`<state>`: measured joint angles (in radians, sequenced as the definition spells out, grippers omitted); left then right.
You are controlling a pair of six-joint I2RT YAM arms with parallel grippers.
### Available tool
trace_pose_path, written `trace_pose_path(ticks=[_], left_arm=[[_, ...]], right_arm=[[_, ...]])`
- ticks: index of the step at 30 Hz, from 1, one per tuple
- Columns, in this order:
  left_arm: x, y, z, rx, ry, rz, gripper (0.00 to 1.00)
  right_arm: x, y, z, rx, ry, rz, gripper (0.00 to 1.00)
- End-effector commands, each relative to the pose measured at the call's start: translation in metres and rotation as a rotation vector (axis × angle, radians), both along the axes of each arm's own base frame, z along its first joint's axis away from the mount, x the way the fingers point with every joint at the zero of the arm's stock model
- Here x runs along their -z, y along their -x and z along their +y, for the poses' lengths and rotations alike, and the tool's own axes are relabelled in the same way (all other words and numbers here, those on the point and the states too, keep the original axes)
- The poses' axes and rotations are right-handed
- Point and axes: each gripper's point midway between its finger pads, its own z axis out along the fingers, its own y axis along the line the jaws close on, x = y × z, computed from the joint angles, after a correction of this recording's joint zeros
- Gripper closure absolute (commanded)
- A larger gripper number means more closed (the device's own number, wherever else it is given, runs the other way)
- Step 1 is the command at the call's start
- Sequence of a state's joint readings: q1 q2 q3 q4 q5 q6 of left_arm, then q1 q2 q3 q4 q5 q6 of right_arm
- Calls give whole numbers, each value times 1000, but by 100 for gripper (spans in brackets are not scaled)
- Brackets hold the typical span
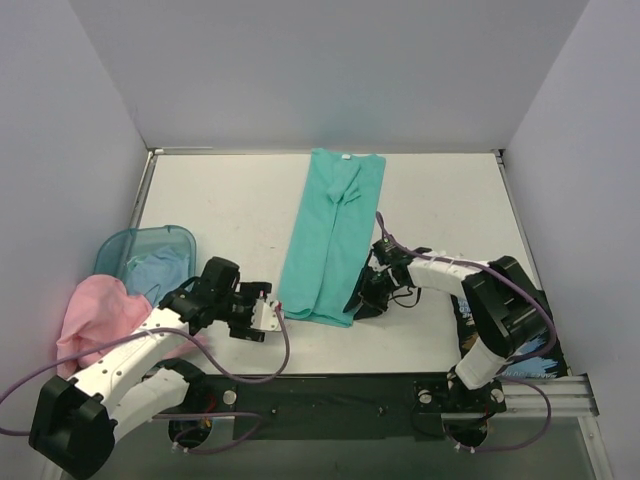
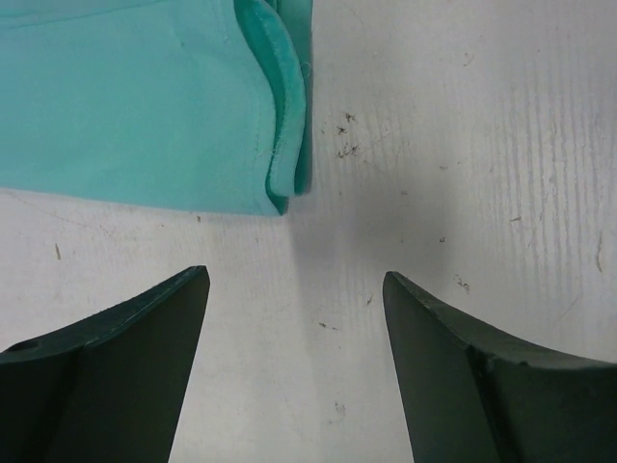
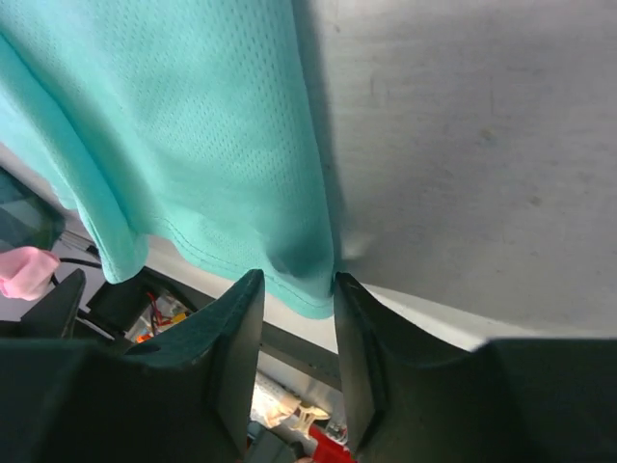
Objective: Fold and stack the t-shirts
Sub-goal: Rotate the tshirt 90 degrees, then grab the bottom of the folded rectangular tshirt with both arms
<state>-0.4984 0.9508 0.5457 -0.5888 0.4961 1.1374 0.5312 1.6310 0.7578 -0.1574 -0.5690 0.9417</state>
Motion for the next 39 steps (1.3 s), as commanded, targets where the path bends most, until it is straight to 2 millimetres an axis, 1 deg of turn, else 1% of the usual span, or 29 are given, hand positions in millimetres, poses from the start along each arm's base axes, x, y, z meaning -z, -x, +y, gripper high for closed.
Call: trace_pose_path(ticks=[1,3,4,5,7,8,10,11,12,13,14,15,16,17,18,20,21,22,23,24,25,26,27,28,30,33,34,36,39], left_arm=[[-13,-9,-11,87,14,-113,16],[-14,-5,-14,129,4,-116,15],[-11,-2,-15,150,-5,-112,15],[-5,7,-14,216,-35,-113,14],[4,14,-16,272,-57,-118,15],[5,15,-19,289,-60,-121,14],[7,15,-25,307,-51,-129,13],[4,11,-30,304,-35,-146,9],[4,12,-35,312,-24,-141,8],[1,8,-41,314,-12,-154,7],[-1,9,-46,340,-5,-166,7],[-1,9,-51,366,-8,-172,7],[-3,12,-56,447,-19,-218,7],[-1,18,-57,503,-38,-227,7],[0,25,-64,579,-51,-266,7],[-2,27,-80,629,-46,-315,7],[2,28,-84,644,-56,-316,7],[-1,33,-93,680,-47,-337,7],[4,40,-98,713,-56,-327,7],[1,42,-102,724,-54,-331,7],[4,50,-106,750,-62,-315,7],[6,54,-105,763,-73,-298,7],[14,58,-103,779,-91,-279,7],[21,58,-100,782,-106,-277,8],[33,55,-94,807,-150,-299,10],[35,43,-99,786,-169,-349,11],[31,40,-104,776,-156,-360,14],[29,40,-107,779,-145,-360,17],[35,46,-110,820,-145,-353,29]], right_arm=[[1,-17,5,39,11,-27,74],[-1,-13,1,36,6,-22,95],[-1,-12,-4,30,22,-29,100],[-4,-7,-9,25,35,-27,100],[-7,2,-21,10,49,-21,100],[-9,4,-26,10,45,-22,100],[-8,17,-36,3,34,10,100],[-3,27,-43,-17,40,27,100],[-4,33,-50,-18,48,41,100],[0,43,-56,-37,58,55,100],[3,52,-63,-37,70,77,100],[3,55,-66,-38,67,77,100],[5,62,-69,-38,68,87,100],[4,63,-69,-39,59,88,100],[4,64,-70,-39,58,90,100],[3,62,-72,-34,59,86,100],[2,61,-74,-27,60,84,100],[2,60,-74,-25,60,78,100],[1,59,-76,-19,64,74,100],[1,58,-78,-13,71,70,100],[1,59,-80,-14,75,71,99],[1,58,-80,-14,79,71,91],[1,59,-80,-16,78,73,85],[2,62,-80,-19,75,78,77],[5,65,-80,-22,72,90,73],[12,73,-82,-29,72,112,71],[14,77,-81,-29,63,127,71],[16,76,-78,-23,50,132,71],[21,72,-76,-20,48,128,71]])
